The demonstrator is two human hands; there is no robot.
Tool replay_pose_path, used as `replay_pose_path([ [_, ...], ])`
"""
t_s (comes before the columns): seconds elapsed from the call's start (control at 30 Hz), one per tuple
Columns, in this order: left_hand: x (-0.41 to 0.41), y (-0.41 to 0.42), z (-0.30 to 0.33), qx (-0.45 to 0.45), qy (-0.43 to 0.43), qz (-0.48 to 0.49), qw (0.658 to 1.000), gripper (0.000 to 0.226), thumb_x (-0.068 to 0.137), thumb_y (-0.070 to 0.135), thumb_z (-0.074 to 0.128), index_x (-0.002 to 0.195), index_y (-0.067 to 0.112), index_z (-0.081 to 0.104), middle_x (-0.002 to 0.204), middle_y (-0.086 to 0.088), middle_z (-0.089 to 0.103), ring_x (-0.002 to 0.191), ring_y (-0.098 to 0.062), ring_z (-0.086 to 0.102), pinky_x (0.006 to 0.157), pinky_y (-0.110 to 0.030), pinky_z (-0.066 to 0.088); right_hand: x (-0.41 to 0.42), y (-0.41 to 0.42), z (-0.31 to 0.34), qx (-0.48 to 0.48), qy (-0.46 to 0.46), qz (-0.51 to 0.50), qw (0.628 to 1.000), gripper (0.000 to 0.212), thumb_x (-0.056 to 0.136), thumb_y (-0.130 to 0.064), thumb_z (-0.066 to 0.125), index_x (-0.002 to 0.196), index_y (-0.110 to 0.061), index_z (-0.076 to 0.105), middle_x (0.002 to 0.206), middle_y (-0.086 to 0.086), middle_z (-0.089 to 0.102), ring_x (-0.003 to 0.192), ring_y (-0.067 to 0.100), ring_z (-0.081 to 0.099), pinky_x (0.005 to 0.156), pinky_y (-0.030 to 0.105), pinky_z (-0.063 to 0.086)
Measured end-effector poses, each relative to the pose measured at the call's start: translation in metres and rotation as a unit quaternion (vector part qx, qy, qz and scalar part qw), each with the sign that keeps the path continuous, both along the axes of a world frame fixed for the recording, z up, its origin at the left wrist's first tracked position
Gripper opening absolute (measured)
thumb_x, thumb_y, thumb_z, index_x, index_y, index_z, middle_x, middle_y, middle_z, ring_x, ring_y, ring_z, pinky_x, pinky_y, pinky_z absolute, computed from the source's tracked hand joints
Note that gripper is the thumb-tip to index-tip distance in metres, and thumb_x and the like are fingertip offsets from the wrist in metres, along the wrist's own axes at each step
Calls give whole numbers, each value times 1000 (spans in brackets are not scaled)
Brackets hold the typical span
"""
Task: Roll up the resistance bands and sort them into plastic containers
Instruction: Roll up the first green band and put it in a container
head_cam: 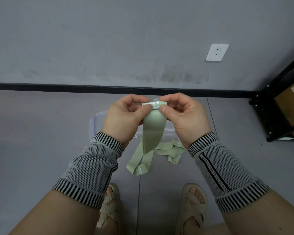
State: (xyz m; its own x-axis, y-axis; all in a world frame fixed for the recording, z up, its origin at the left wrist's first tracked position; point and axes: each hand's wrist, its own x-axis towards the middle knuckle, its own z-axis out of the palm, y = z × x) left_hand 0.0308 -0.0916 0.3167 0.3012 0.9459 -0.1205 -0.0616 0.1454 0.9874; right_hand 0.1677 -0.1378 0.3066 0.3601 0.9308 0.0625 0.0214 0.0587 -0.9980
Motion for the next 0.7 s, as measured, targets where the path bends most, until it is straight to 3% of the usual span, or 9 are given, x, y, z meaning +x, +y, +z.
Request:
replay_pose_path([
  [0.17, -3, 2, -1, 25, 16, 10, 1000, 16, 81, -1, 67, 80, 15, 65, 76, -3, 68, 77, -20, 65, 79, -38, 54, 0, 0, -1, -15, 1, 9, 1000, 20, 83, -7, 68, 96, -22, 68, 92, 11, 71, 87, 20, 69, 82, 32, 56],
  [0.33, -5, 3, -1, 35, 25, -2, 999, 20, 80, -6, 65, 81, 14, 65, 83, -3, 70, 82, -22, 65, 81, -37, 55, 1, 1, 3, -50, -12, 33, 998, 12, 85, -13, 67, 97, -15, 71, 85, -1, 72, 72, -2, 65, 64, 12, 47],
  [0.4, -4, 2, -1, 31, 19, -3, 999, 21, 80, -7, 64, 84, 14, 64, 85, -4, 71, 82, -20, 67, 78, -33, 55, 1, 0, 3, -51, -7, 32, 998, 8, 84, -11, 69, 91, -13, 72, 86, 1, 74, 75, 4, 68, 66, 17, 51],
  [0.53, -2, 0, 1, -14, 2, 3, 1000, 22, 82, 0, 66, 98, 14, 61, 79, -5, 74, 73, -18, 70, 69, -31, 58, 2, 0, 3, -43, 15, 12, 999, 4, 83, -10, 70, 87, -12, 71, 89, 12, 73, 84, 28, 71, 82, 45, 57],
  [0.7, 0, -1, 3, -24, 20, -14, 999, 16, 84, 3, 65, 94, 14, 64, 75, -9, 73, 69, -20, 69, 67, -34, 58, 1, 0, 2, -30, -1, -4, 1000, 6, 82, -7, 70, 84, -13, 70, 88, 15, 72, 83, 32, 70, 79, 50, 57],
])
